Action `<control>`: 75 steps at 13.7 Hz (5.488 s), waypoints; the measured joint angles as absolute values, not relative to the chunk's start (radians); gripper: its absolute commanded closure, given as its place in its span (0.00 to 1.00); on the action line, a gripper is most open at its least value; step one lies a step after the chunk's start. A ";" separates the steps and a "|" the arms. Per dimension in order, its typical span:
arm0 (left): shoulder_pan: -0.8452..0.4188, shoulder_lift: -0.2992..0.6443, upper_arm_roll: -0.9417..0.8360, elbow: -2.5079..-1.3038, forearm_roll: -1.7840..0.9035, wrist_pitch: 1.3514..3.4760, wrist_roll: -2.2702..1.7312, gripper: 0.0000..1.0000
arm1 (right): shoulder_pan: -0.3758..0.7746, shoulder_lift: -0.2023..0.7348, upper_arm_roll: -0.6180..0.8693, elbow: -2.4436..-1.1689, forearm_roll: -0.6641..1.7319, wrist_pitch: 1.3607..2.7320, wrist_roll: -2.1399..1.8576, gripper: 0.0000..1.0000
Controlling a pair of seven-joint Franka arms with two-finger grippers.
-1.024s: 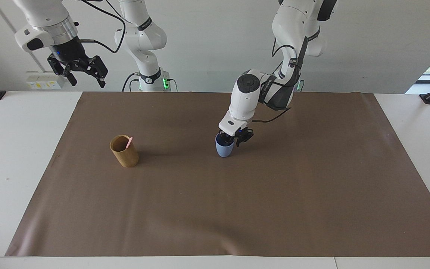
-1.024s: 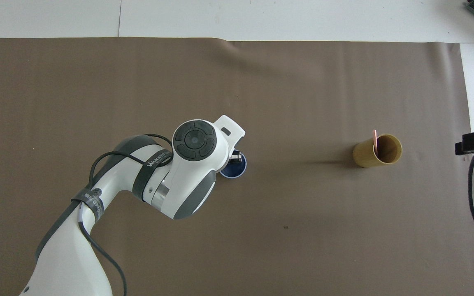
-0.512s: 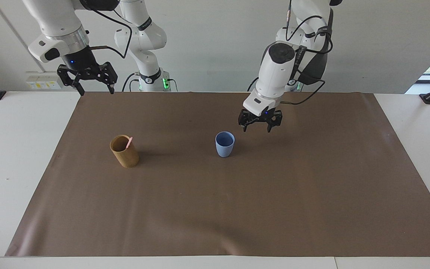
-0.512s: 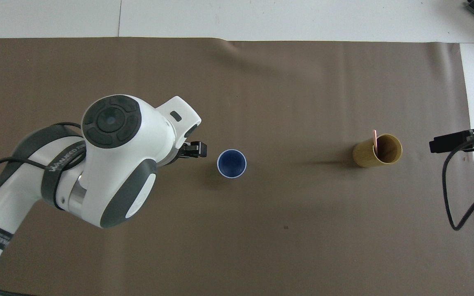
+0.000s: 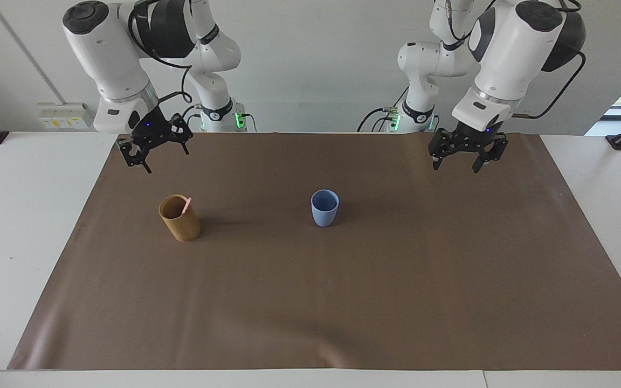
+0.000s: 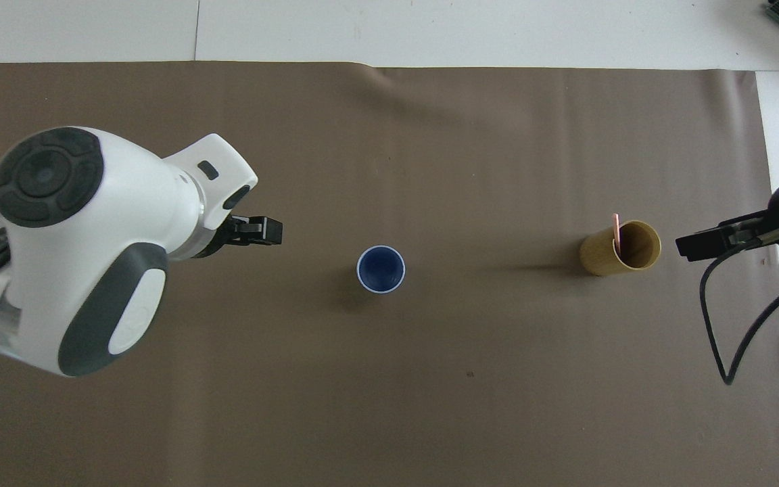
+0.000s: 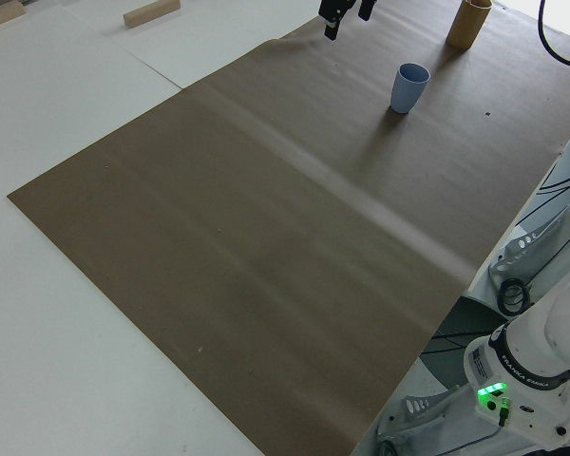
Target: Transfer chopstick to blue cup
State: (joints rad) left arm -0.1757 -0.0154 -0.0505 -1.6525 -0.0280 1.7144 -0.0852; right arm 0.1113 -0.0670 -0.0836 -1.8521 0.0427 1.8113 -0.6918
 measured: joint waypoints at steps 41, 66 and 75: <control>-0.073 -0.017 -0.044 -1.507 -0.023 1.460 0.077 0.00 | 0.071 -0.081 -0.099 -1.855 0.118 1.859 -0.777 1.00; -0.073 -0.019 -0.047 -1.507 -0.024 1.455 0.077 0.00 | 0.386 0.110 0.217 -1.731 0.004 2.225 0.341 1.00; -0.125 -0.034 0.020 -1.511 -0.024 1.451 0.080 0.00 | 0.402 0.151 0.217 -1.784 -0.006 2.236 0.330 0.57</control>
